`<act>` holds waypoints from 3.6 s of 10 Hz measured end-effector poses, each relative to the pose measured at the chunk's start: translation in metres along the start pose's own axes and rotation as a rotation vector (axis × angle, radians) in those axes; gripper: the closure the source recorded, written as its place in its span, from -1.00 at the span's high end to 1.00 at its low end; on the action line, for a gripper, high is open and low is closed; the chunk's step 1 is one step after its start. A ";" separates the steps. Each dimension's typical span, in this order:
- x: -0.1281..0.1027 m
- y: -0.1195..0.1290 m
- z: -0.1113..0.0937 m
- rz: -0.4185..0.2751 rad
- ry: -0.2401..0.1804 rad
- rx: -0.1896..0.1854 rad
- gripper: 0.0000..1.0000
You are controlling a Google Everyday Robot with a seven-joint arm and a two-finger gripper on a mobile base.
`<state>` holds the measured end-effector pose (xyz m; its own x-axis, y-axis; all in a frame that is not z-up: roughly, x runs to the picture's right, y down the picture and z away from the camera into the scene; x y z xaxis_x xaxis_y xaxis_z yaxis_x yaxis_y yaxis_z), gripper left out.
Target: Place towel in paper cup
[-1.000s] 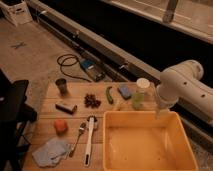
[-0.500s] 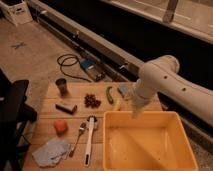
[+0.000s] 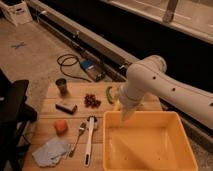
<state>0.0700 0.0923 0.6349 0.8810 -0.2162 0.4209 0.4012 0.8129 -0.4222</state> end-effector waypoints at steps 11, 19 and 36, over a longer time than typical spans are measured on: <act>-0.103 -0.025 0.052 -0.146 -0.259 -0.038 0.30; -0.225 -0.012 0.108 -0.414 -0.343 -0.185 0.30; -0.300 -0.030 0.203 -0.476 -0.373 -0.262 0.30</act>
<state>-0.2575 0.2424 0.6843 0.4647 -0.2796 0.8402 0.8151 0.5057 -0.2826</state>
